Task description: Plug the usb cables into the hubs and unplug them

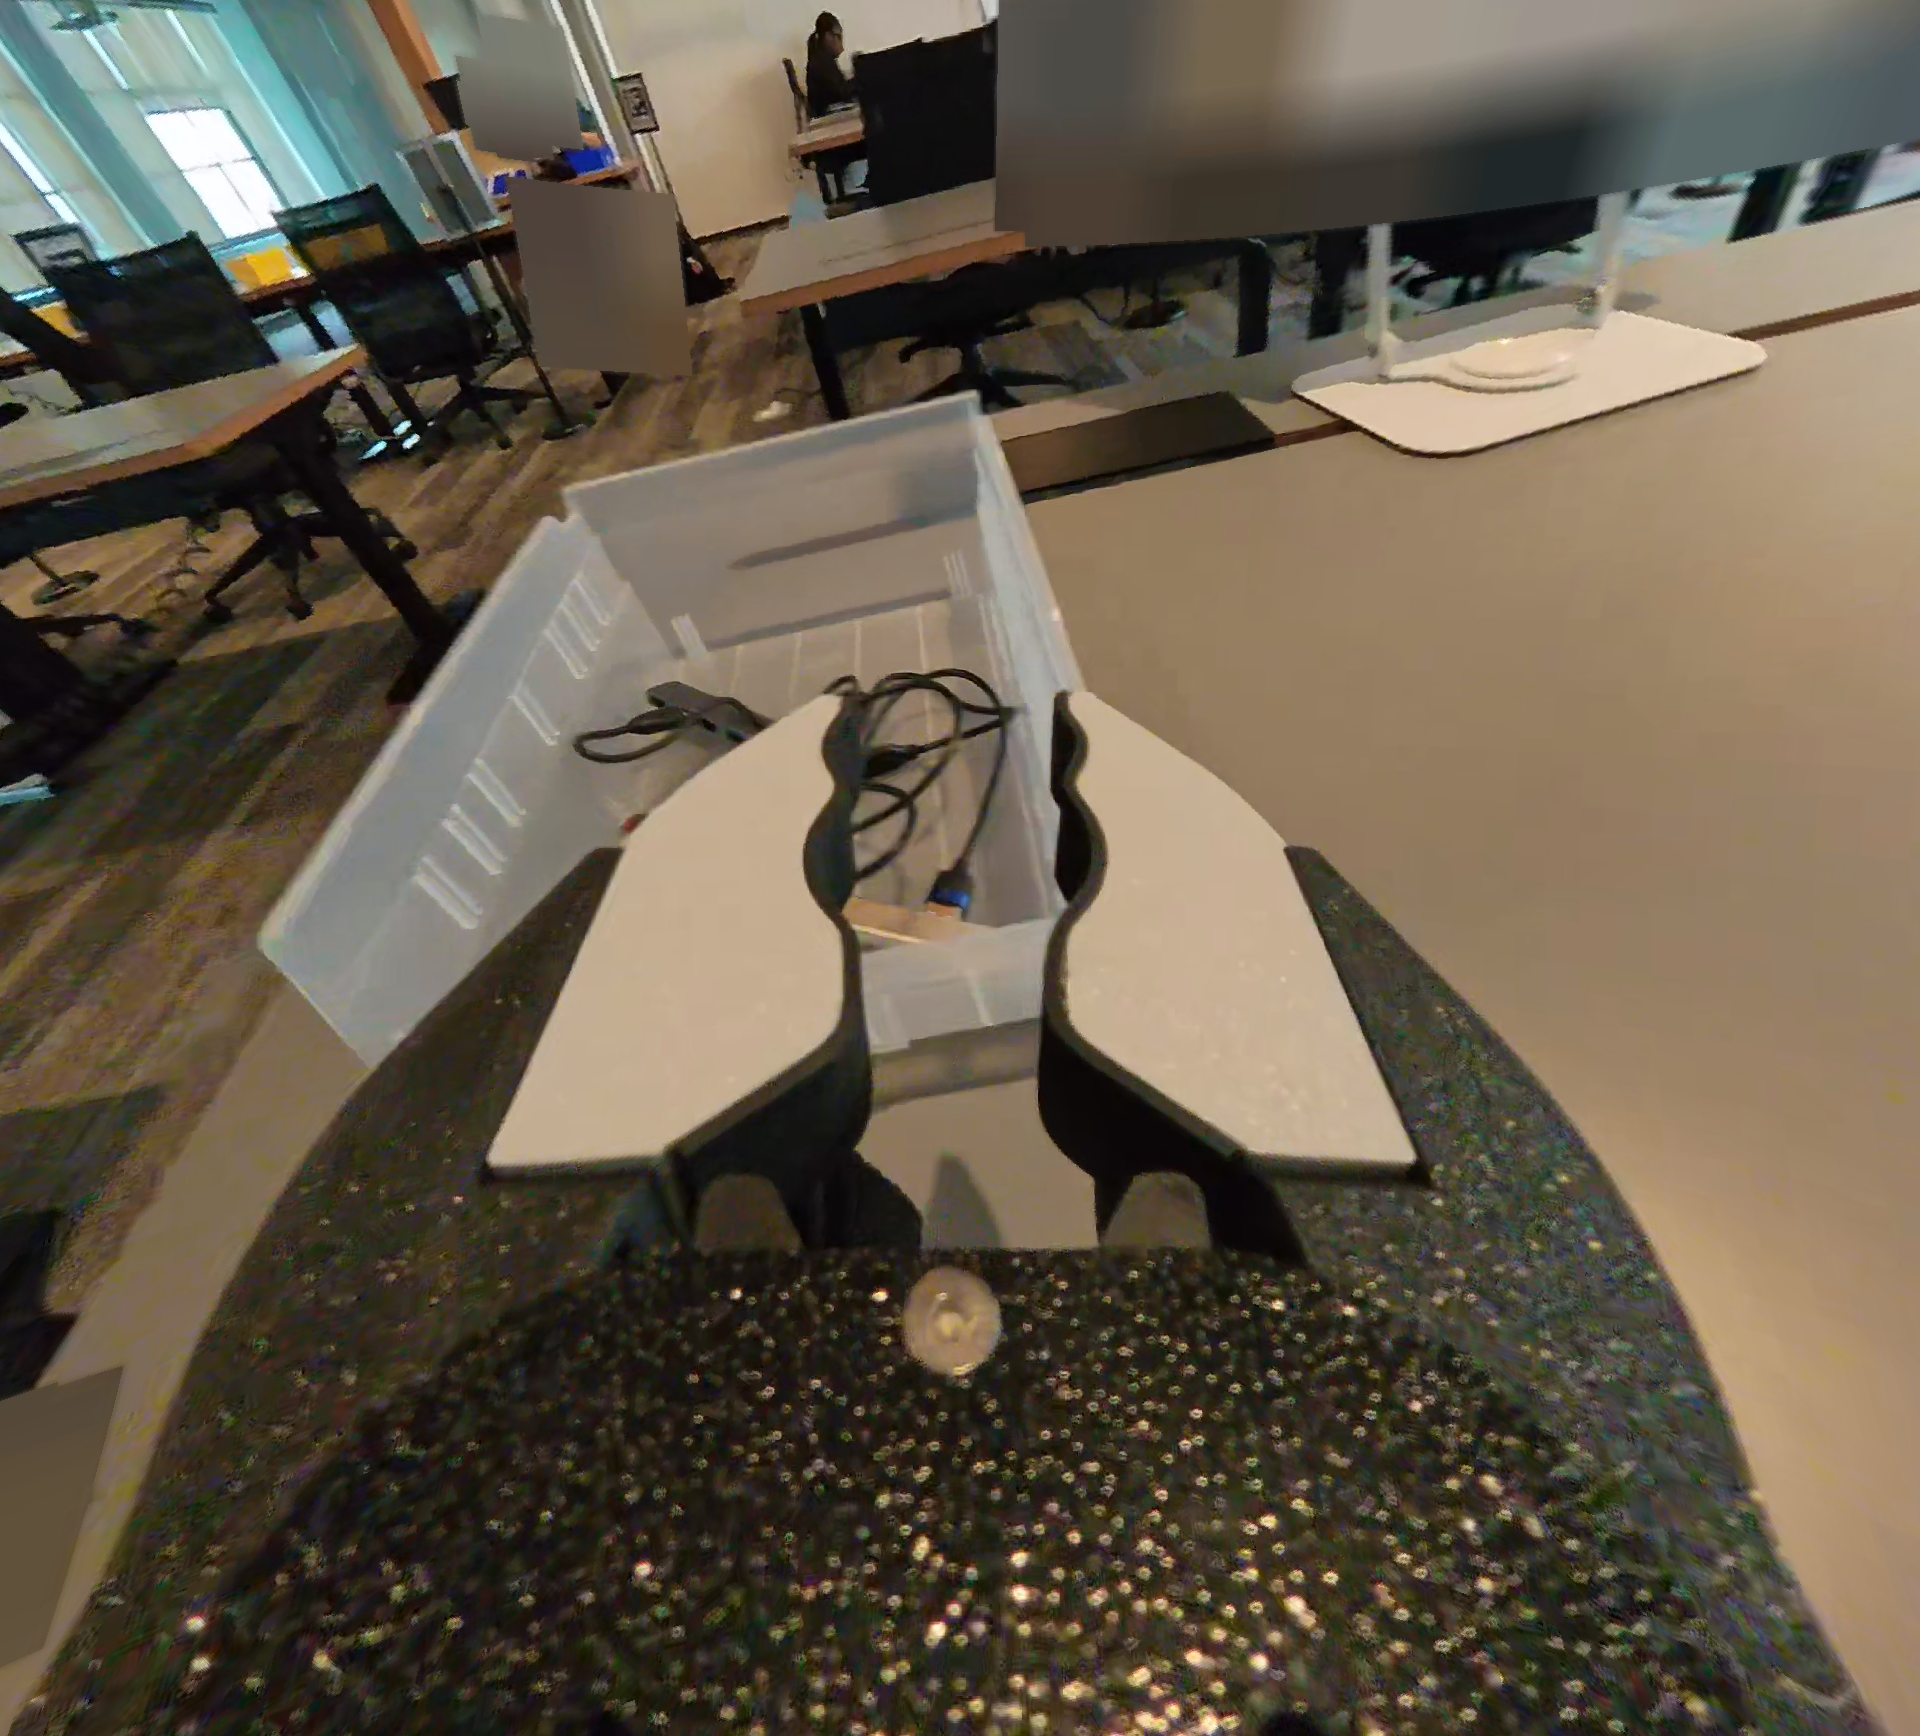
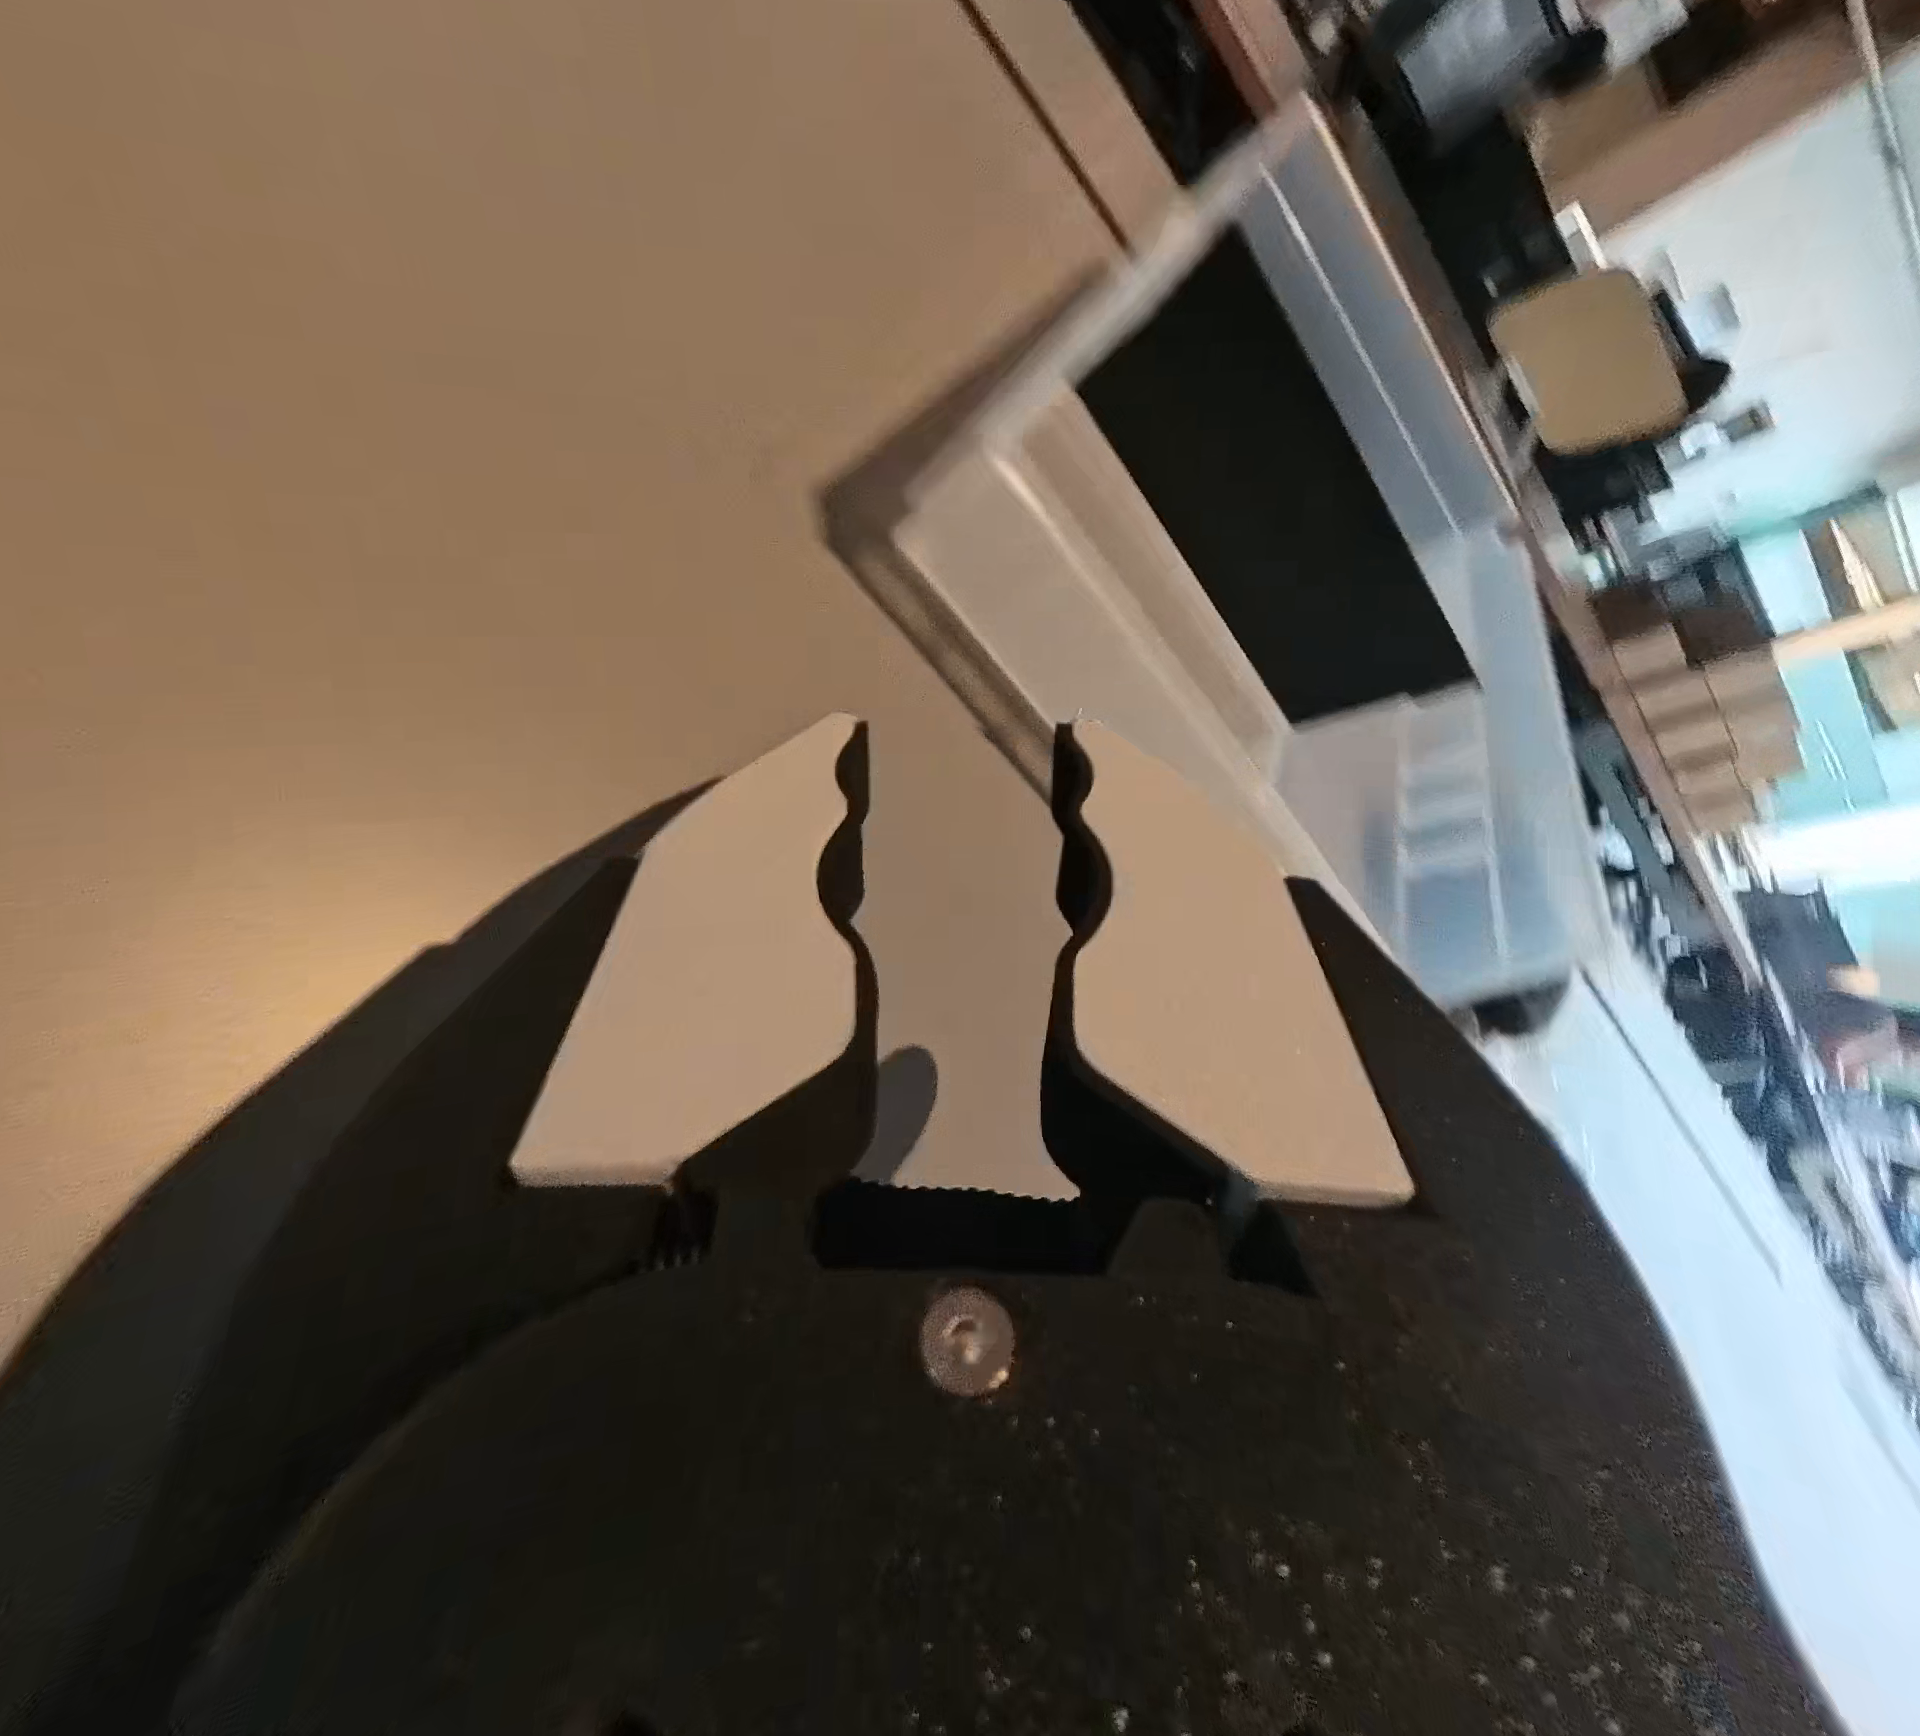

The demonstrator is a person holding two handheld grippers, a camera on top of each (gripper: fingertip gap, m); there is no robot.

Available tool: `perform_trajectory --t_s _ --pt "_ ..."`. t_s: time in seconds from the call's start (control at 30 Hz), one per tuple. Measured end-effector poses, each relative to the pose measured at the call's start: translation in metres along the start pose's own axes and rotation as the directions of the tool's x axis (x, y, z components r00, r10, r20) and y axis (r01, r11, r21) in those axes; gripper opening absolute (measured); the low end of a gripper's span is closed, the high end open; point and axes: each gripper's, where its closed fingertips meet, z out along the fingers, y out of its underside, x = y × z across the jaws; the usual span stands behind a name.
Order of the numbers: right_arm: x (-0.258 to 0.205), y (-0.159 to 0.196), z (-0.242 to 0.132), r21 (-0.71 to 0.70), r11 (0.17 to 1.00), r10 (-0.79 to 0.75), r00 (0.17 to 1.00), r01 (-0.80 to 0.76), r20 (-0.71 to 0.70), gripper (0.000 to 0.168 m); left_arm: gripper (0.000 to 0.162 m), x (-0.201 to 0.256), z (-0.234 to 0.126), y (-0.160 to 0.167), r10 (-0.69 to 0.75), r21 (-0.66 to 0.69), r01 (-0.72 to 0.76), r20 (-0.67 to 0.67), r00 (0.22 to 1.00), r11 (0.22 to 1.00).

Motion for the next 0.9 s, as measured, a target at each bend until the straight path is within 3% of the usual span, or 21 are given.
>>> perform_trajectory --t_s 0.1,0.2,0.33,0.4,0.53,0.67,0.8,0.9 --pt "-0.05 -0.034 0.003 0.077 0.986 -0.156 0.979 0.147 0.131 0.033 0.034 -0.03 0.012 -0.018 0.026 -0.062 -0.023 0.052 0.998 0.998" --pt "-0.085 -0.058 0.012 0.126 0.964 -0.256 0.941 0.233 0.22 0.033 0.029 -0.056 0.047 -0.019 0.015 -0.251 -0.017 -0.01 1.0 0.968" --pt "-0.103 -0.08 0.025 0.153 0.951 -0.302 0.92 0.27 0.251 0.028 0.025 -0.072 0.113 0.006 -0.098 -0.554 0.012 -0.126 0.987 0.833" --pt "-0.107 -0.086 0.027 0.16 0.952 -0.295 0.919 0.261 0.261 0.028 0.026 -0.062 0.125 0.021 -0.139 -0.653 -0.033 -0.21 0.968 0.757" --pt "-0.107 -0.086 0.025 0.189 0.963 -0.24 0.93 0.192 0.278 0.02 0.036 -0.043 0.12 0.038 -0.045 -0.67 -0.211 -0.342 0.938 0.711" --pt "-0.104 -0.083 0.021 0.21 0.973 -0.16 0.931 0.094 0.327 0.018 0.043 -0.031 0.094 0.062 -0.008 -0.703 -0.358 -0.459 0.888 0.615" --pt "-0.103 -0.083 0.022 0.211 0.974 -0.151 0.93 0.082 0.335 0.018 0.037 -0.023 0.074 0.083 0.059 -0.682 -0.529 -0.584 0.809 0.505" --pt "-0.103 -0.083 0.021 0.219 0.971 -0.168 0.932 0.099 0.321 0.016 0.033 -0.016 0.08 0.087 0.103 -0.636 -0.592 -0.634 0.767 0.495"
